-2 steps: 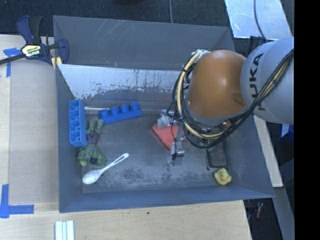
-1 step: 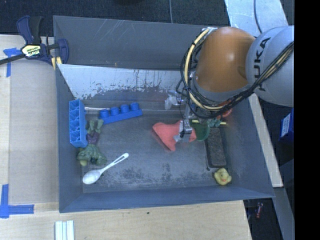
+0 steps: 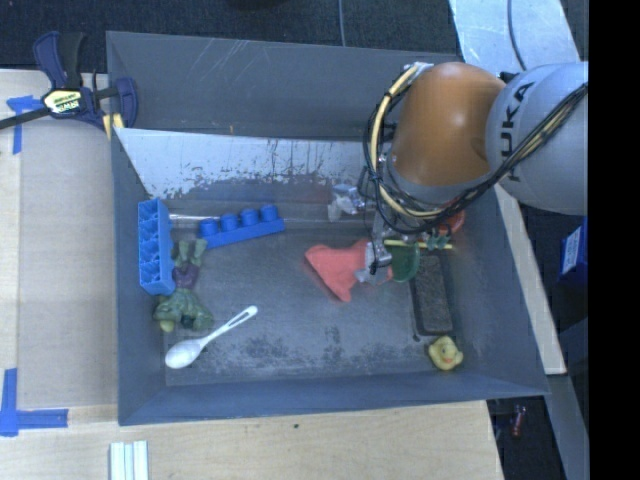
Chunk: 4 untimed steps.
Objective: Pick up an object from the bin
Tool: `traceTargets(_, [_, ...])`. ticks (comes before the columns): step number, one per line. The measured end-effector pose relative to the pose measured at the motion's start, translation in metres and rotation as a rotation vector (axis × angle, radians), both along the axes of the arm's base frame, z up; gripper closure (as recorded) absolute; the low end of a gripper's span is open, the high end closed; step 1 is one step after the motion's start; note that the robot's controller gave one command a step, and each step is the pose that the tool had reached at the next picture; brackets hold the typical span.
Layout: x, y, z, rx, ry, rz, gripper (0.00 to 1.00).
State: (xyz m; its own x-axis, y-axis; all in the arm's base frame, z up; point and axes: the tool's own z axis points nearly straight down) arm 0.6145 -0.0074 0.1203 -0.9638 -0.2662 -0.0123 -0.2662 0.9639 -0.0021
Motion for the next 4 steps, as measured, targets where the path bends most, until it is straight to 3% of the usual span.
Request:
traceTargets(1, [-0.020,-0.006,-0.014,0.003,0.000,-0.091,0.00])
traceTargets(2, [-0.044,-0.019,-0.048,-0.002,-0.003,0.092,1.00])
traceTargets(3, [-0.044,-0.019,-0.048,-0.002,-0.003,0.091,1.00])
traceTargets(4, [-0.034,-0.026,0.005,-0.001,0.003,0.089,1.00])
